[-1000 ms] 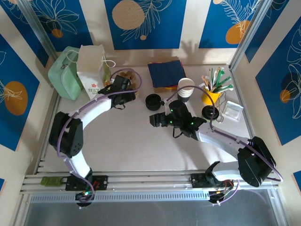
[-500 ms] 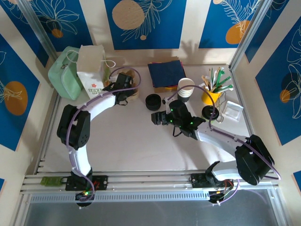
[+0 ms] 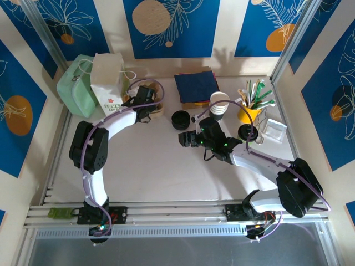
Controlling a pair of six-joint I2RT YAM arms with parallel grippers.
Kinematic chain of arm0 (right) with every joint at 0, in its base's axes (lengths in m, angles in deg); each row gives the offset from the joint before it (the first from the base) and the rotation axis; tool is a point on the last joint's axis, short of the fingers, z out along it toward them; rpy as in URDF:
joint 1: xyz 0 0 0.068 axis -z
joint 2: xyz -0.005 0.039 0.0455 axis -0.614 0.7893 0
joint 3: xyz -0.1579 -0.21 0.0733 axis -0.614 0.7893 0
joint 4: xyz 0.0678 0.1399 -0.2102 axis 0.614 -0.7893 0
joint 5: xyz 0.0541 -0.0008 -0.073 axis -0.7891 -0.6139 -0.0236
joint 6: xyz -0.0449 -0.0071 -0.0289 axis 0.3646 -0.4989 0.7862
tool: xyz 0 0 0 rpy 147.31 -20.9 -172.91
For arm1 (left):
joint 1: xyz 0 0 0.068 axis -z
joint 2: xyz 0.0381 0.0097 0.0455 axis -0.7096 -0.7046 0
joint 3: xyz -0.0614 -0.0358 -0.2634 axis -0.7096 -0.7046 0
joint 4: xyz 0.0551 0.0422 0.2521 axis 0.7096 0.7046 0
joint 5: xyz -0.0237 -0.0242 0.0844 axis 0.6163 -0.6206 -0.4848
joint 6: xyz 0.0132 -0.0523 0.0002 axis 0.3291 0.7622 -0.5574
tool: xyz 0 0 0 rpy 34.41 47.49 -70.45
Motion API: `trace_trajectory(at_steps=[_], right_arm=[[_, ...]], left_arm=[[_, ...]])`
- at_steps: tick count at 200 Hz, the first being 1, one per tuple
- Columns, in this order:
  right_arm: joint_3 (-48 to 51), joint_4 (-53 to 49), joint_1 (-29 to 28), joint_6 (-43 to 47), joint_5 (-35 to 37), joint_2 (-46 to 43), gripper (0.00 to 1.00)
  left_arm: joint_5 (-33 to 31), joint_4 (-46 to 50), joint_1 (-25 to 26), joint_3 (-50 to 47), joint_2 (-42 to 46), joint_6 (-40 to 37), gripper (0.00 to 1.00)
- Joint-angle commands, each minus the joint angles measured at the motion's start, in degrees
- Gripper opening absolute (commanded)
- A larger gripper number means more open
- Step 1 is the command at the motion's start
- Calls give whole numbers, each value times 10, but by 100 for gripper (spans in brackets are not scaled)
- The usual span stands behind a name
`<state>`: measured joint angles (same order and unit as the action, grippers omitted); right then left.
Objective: Pack the takeout coffee
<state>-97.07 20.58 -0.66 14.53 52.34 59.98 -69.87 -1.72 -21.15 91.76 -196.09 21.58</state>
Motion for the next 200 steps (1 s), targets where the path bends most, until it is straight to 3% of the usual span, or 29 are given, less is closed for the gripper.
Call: trace_trajectory(at_steps=[1, 92, 200], right_arm=[[-16, -8, 2, 2, 0, 11, 81], [-19, -13, 1, 4, 3, 14, 81], [-28, -24, 1, 0, 7, 27, 81]], left_arm=[[9, -28, -8, -13, -4, 17, 51], [24, -46, -14, -32, -8, 31, 52], [35, -74, -18, -44, -1, 36, 33]])
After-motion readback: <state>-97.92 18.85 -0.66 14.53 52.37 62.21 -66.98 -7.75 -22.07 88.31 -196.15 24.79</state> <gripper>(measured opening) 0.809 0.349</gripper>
